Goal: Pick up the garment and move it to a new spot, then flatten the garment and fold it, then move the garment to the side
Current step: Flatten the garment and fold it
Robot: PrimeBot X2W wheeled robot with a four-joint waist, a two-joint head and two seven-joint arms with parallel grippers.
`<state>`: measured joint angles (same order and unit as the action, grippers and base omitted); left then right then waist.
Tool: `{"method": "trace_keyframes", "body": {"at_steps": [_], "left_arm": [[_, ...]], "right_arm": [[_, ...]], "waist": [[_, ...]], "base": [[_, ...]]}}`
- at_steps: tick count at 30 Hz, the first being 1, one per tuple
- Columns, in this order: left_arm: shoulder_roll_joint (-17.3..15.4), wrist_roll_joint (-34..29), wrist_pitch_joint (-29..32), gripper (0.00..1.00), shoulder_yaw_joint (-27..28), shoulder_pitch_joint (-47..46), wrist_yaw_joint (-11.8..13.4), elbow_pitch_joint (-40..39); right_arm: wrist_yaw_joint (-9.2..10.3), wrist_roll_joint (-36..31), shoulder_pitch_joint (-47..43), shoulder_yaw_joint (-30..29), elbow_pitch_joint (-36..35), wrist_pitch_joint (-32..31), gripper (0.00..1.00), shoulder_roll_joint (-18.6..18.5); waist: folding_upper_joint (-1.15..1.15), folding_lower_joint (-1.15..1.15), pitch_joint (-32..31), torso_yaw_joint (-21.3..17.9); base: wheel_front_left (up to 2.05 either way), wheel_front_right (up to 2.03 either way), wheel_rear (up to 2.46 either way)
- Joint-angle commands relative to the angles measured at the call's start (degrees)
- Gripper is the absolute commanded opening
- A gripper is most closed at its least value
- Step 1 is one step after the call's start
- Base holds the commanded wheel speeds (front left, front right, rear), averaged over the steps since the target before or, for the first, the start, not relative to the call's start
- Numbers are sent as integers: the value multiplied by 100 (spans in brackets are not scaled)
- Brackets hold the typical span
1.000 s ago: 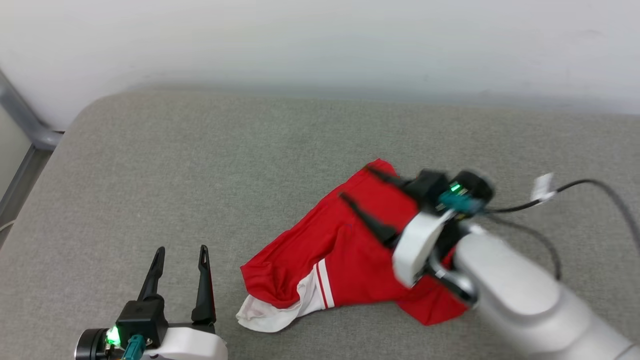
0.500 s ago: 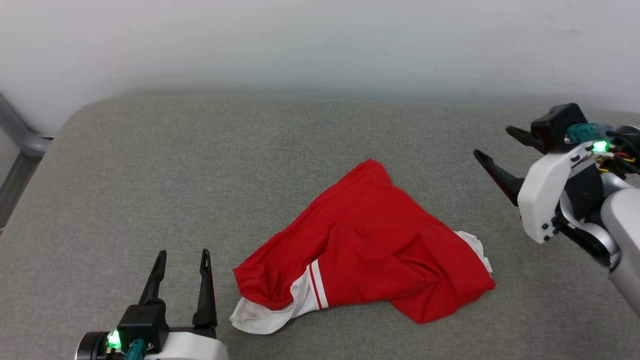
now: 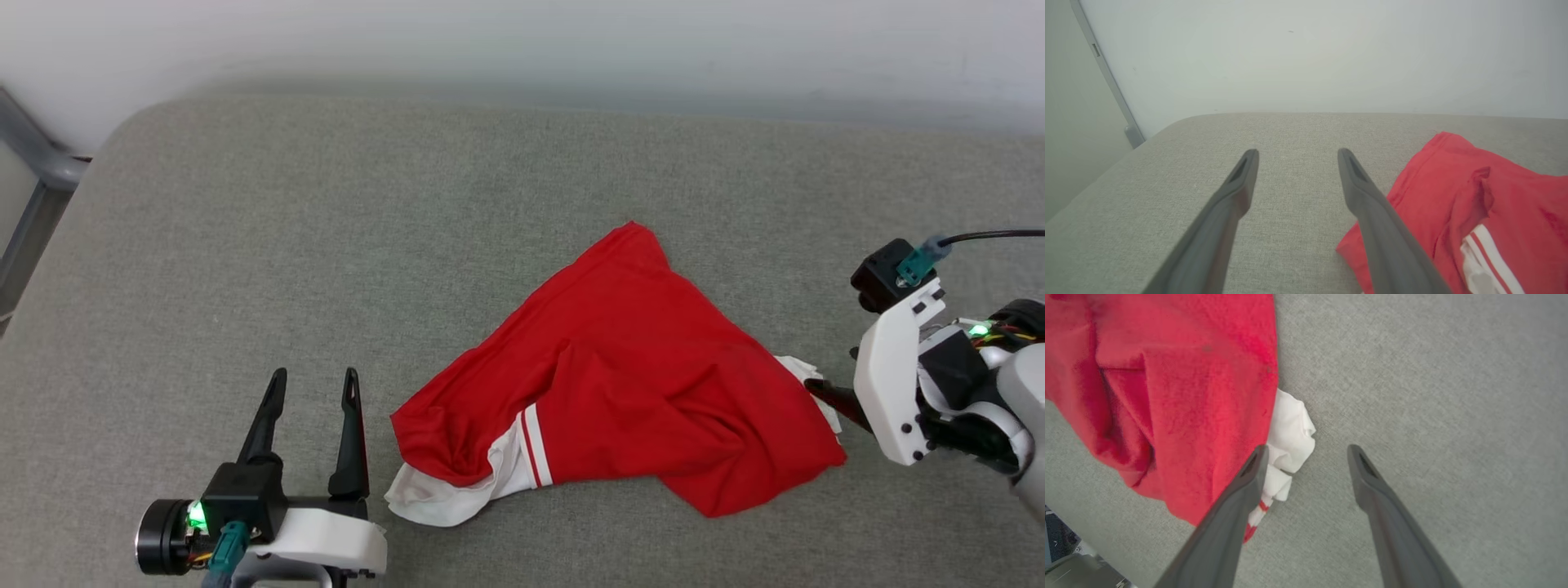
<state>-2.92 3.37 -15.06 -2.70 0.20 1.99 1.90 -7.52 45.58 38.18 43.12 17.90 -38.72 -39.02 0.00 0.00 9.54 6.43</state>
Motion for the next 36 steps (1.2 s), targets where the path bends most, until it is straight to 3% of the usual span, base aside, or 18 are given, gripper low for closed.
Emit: {"method": "trace_keyframes", "body": {"at_steps": [1,12,13,14,15,25,36], "left_arm": [[6,34,-16,100,-7,-76,-18,-9],[7,76,-16,100,-56,-359,29,54],[6,71,-16,100,-43,-343,43,52],[7,67,-16,100,-33,-321,55,52],[7,61,-17,100,-17,-304,61,63],[6,42,-16,100,12,-179,95,106],[6,57,-16,100,69,32,112,112]], "right_arm": [[5,27,-30,14,48,-9,100,80],[-6,37,-240,973,1098,134,100,709],[-11,65,-234,1022,1121,221,76,741],[-11,67,-198,1075,1128,324,22,752],[-12,50,-119,1121,1123,452,0,742],[7,76,460,644,1142,2033,0,389],[7,345,-385,-190,1356,2601,0,-252]], "waist": [[0,0,129,83],[0,0,499,303],[0,0,493,288],[0,0,481,270],[0,0,463,248],[0,0,148,1],[0,0,-166,-157]], "base": [[0,0,0],[0,0,0],[0,0,0],[0,0,0],[0,0,0],[0,0,0],[0,0,0]]}}
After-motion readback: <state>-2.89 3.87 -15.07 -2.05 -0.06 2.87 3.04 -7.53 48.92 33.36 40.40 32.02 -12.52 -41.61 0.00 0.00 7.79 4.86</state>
